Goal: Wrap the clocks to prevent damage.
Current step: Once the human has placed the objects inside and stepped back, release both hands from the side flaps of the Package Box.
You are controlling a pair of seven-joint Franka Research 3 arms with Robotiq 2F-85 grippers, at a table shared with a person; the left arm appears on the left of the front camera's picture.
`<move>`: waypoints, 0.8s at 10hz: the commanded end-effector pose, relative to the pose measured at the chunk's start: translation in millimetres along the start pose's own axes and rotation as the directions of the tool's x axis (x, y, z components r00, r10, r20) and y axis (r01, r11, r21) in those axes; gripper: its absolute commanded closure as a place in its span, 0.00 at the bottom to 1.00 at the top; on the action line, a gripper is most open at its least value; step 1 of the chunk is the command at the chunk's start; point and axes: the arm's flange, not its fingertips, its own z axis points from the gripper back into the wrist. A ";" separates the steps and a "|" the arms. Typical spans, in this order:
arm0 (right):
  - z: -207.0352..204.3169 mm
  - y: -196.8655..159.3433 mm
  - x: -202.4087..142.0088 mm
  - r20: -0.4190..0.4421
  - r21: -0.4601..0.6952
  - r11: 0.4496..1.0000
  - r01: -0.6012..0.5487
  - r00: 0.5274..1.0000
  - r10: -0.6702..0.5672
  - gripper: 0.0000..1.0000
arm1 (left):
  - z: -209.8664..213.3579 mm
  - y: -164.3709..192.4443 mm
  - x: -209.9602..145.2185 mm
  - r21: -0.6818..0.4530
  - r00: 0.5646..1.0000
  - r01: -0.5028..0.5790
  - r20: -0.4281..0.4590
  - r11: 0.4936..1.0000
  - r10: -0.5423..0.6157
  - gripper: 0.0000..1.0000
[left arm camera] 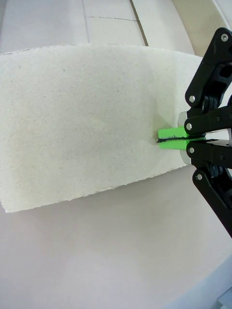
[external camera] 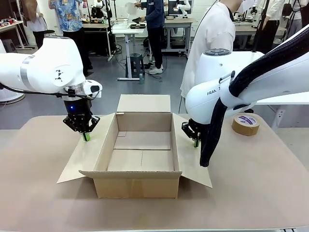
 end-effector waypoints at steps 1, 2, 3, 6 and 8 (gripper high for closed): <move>-3.2 0.7 -1.7 -0.004 -0.001 1.000 -0.003 1.000 0.003 0.99 | 0.0 0.7 -0.2 0.014 1.000 0.004 -0.007 1.000 -0.004 1.00; -3.2 0.7 -1.7 -0.004 -0.001 1.000 -0.003 1.000 0.003 0.99 | 0.0 0.7 -0.2 0.014 1.000 0.004 -0.007 1.000 -0.004 1.00; -3.2 0.7 -1.7 -0.004 -0.001 1.000 -0.003 1.000 0.003 0.99 | 0.0 0.7 -0.2 0.014 1.000 0.004 -0.007 1.000 -0.004 1.00; -3.2 0.7 -1.7 -0.004 -0.001 1.000 -0.003 1.000 0.003 0.99 | 0.0 0.7 -0.2 0.014 1.000 0.004 -0.007 1.000 -0.004 1.00; -3.2 0.7 -1.7 -0.004 -0.001 1.000 -0.003 1.000 0.003 0.99 | 0.0 0.7 -0.2 0.014 1.000 0.004 -0.007 1.000 -0.004 1.00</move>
